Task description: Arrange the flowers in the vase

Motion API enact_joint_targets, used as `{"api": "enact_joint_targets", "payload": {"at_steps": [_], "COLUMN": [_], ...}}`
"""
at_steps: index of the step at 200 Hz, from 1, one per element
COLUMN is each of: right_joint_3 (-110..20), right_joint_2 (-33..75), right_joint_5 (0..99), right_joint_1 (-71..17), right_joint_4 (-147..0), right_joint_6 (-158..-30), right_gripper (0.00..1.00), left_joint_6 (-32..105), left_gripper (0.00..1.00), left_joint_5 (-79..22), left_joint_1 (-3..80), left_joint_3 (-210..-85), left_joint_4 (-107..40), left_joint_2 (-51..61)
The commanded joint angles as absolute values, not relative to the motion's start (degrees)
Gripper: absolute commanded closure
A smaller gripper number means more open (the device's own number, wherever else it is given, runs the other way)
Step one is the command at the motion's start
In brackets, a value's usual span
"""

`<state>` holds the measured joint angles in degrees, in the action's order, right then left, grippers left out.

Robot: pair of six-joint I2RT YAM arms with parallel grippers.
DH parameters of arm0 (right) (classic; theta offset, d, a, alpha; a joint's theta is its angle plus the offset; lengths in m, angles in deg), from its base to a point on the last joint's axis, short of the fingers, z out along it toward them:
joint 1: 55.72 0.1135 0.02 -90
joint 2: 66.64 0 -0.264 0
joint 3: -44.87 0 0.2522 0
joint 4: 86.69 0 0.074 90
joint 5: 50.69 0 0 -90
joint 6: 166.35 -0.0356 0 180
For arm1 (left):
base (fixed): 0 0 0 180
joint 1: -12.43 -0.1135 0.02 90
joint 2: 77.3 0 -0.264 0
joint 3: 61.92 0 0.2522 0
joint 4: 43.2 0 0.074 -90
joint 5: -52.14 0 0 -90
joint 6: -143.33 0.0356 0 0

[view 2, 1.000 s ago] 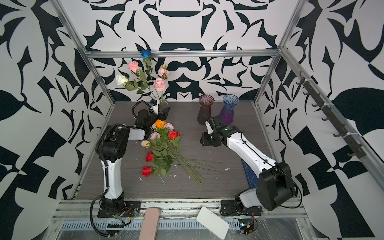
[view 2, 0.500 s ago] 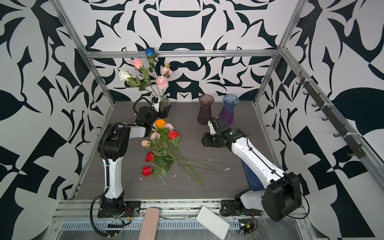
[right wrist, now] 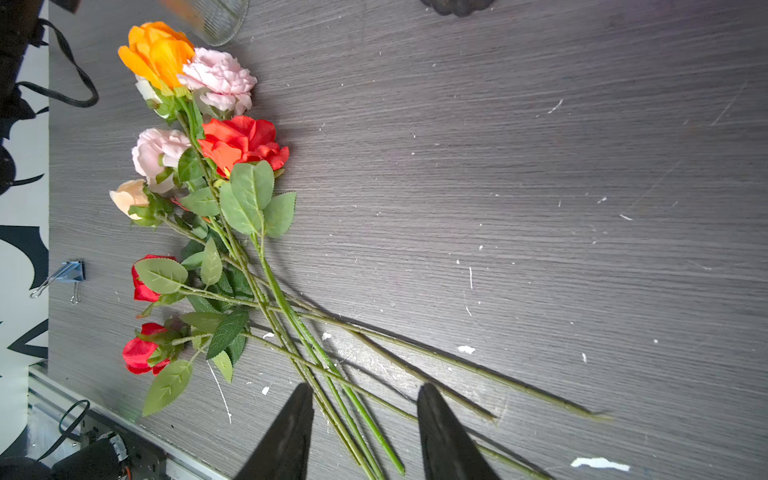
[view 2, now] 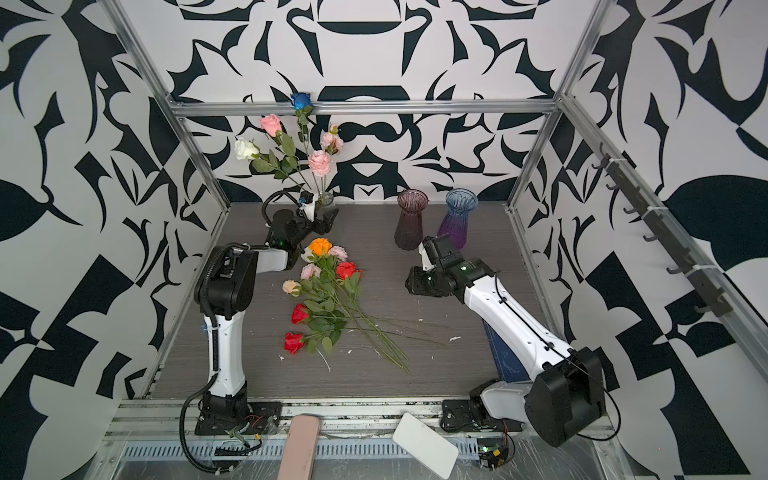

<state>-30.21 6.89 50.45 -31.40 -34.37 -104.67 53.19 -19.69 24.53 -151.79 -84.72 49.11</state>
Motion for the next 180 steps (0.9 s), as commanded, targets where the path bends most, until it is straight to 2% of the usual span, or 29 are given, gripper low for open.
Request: {"api": "enact_joint_targets", "payload": {"at_steps": [1,13,39,40,44,46,112,180], "right_joint_3": [-30.42,-30.11,-29.52,-29.49,-29.38,-29.37,-29.36,-28.49], "right_joint_2": [6.47,6.38,5.88,5.87,5.86,5.82,5.80,5.78], "right_joint_5": [49.75,49.86,49.86,49.86,49.90,49.94,50.78,51.85], "right_joint_1": [-31.67,-31.65,-31.64,-31.68,-31.64,-31.70,-31.65,-31.66], "right_joint_4": [-34.43,-34.62,-34.79,-34.83,-34.87,-34.94,-35.51,-36.36], "right_joint_6": [-104.98,-105.10,-105.10,-105.10,-105.09,-105.09,-105.09,-105.09], "right_gripper": [0.55,0.55,0.55,0.55,0.55,0.55,0.55,0.55], "left_joint_6": [54.47,54.22,53.77,53.77,53.69,53.68,53.77,53.26], "left_gripper": [0.41,0.37,0.19,0.18,0.02,0.00,0.01,0.01], "left_joint_5": [-18.18,-18.00,-18.88,-18.97,-19.20,-19.26,-20.04,-23.66], "left_joint_1": [23.94,23.87,23.90,23.92,23.92,23.92,23.93,23.86], "left_joint_3": [-152.54,-152.15,-151.19,-151.14,-151.02,-150.96,-149.79,-139.71], "left_joint_4": [-88.93,-89.25,-89.82,-89.82,-89.84,-89.82,-89.99,-93.91], "left_joint_2": [48.20,48.08,47.49,47.45,47.35,47.29,46.06,40.70]}}
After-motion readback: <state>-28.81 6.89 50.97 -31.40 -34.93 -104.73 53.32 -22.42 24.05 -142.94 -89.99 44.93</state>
